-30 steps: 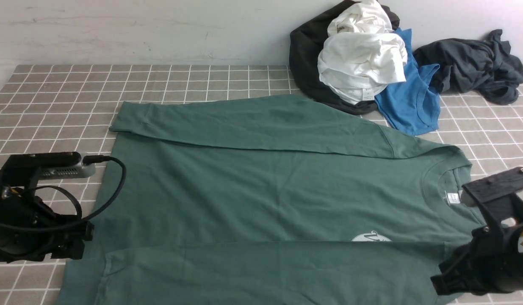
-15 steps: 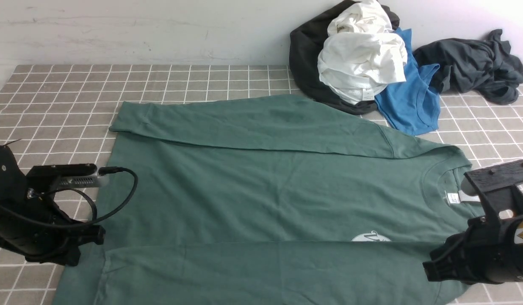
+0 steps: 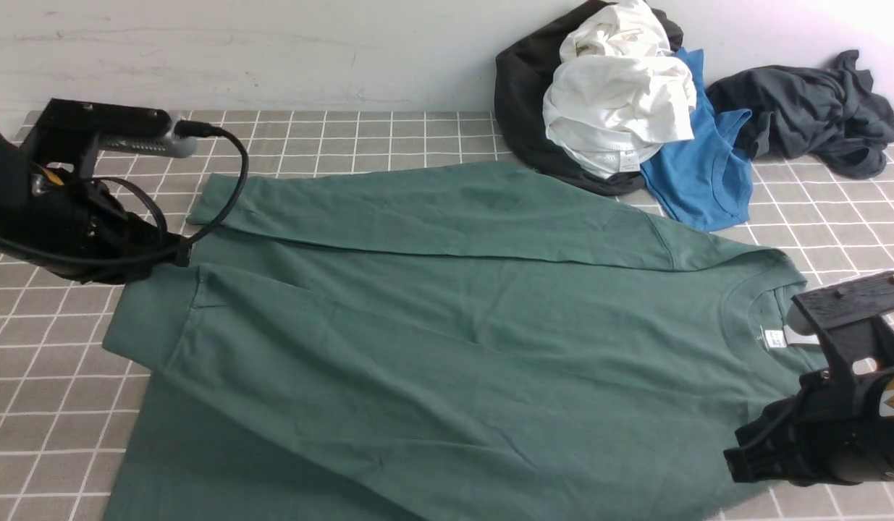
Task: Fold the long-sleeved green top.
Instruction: Use the left arm to drag and place the cuff at the centered position on the left edge of the fabric, then use the left arm to clamp the cuff farthest from it
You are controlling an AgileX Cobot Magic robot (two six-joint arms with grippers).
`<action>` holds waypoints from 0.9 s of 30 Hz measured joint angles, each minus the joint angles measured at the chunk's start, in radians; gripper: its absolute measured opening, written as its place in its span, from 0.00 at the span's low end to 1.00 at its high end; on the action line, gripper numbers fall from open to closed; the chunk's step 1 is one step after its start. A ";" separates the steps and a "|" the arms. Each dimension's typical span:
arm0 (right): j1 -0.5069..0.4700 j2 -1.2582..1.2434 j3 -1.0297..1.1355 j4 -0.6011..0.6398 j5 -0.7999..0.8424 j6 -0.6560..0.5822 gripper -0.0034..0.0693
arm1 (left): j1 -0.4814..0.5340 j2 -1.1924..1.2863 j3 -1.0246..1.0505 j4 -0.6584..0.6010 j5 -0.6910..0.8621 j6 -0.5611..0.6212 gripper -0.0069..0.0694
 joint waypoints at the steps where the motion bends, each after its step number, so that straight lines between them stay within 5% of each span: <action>1: 0.000 0.000 0.000 0.008 -0.001 0.000 0.03 | 0.010 0.077 -0.028 0.000 -0.018 0.000 0.10; 5: 0.000 0.000 0.000 0.016 -0.003 0.000 0.03 | 0.021 0.264 -0.176 0.000 0.082 0.000 0.20; 8: 0.000 0.000 0.000 0.016 -0.003 0.000 0.03 | 0.025 0.361 -0.300 0.000 0.170 -0.002 0.36; 9: 0.000 0.000 0.000 0.017 -0.003 0.000 0.03 | 0.031 0.418 -0.407 -0.002 0.203 -0.011 0.48; 15: 0.000 0.007 0.000 0.014 -0.007 0.000 0.03 | 0.061 0.610 -0.730 -0.019 0.242 -0.132 0.75; 21: 0.000 0.007 0.000 0.010 -0.004 0.000 0.03 | 0.068 0.792 -0.962 -0.024 0.268 -0.276 0.69; 24: 0.000 0.007 0.000 0.010 -0.005 0.000 0.03 | 0.068 0.858 -1.030 -0.036 0.272 -0.303 0.59; 27: 0.000 0.007 0.000 0.010 -0.021 -0.001 0.03 | 0.068 0.899 -1.080 -0.036 0.281 -0.315 0.37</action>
